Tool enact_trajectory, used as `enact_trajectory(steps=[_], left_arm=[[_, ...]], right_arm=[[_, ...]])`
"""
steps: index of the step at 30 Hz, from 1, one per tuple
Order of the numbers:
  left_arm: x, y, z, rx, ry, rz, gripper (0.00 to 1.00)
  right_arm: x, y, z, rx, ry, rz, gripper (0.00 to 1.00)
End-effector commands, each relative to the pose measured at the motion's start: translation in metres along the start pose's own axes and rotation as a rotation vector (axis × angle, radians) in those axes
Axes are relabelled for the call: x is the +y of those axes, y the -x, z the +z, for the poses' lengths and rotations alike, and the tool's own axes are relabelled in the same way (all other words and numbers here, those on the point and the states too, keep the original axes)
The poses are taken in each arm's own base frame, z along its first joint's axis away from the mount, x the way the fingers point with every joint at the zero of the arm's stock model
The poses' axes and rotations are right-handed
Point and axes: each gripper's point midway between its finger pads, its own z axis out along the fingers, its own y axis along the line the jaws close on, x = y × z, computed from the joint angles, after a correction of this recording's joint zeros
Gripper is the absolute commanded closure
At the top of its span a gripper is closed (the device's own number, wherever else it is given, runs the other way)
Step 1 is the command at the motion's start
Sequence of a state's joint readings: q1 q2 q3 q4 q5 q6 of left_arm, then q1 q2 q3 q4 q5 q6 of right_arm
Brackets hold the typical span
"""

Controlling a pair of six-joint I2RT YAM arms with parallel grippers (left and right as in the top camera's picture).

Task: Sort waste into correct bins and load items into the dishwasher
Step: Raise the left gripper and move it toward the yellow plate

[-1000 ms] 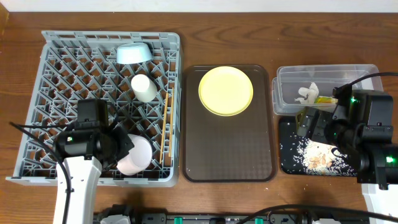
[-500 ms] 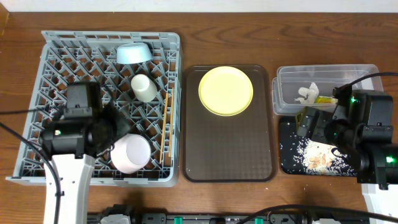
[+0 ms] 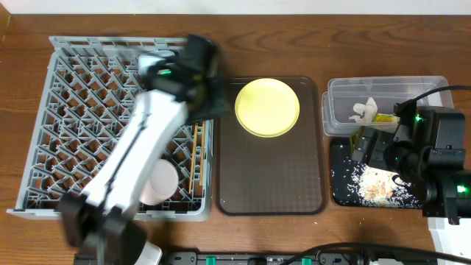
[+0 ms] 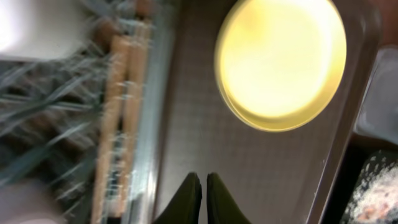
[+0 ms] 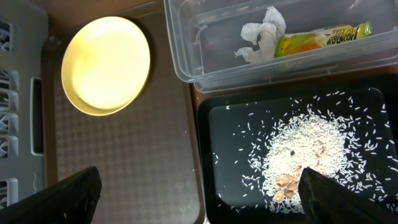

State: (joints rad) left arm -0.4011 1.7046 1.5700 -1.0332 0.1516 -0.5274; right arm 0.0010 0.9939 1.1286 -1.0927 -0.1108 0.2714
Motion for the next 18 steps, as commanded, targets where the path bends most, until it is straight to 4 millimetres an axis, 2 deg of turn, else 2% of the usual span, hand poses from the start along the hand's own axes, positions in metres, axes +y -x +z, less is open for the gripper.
enact_trajectory(steps=[1,3,7,11,15,18], left_arm=[[-0.033,-0.002,0.033,0.012,-0.019,0.038,0.92],[-0.057,0.003,0.056,-0.017,-0.056,0.082,0.92],[-0.097,0.012,0.088,-0.085,-0.126,0.142,0.91],[-0.122,0.021,0.118,-0.148,-0.165,0.179,0.85],[-0.116,0.018,0.147,-0.146,-0.106,0.185,0.84],[-0.098,0.003,0.169,-0.075,-0.038,0.183,0.84]], right_arm=[[-0.001,0.001,-0.001,-0.004,-0.008,0.008,0.01],[-0.001,0.001,-0.001,-0.004,-0.008,0.008,0.01],[-0.001,0.001,-0.001,-0.004,-0.008,0.008,0.01],[-0.001,0.001,-0.001,-0.004,-0.008,0.008,0.01],[-0.001,0.001,-0.001,-0.004,-0.008,0.008,0.01],[-0.001,0.001,-0.001,-0.004,-0.008,0.008,0.01]])
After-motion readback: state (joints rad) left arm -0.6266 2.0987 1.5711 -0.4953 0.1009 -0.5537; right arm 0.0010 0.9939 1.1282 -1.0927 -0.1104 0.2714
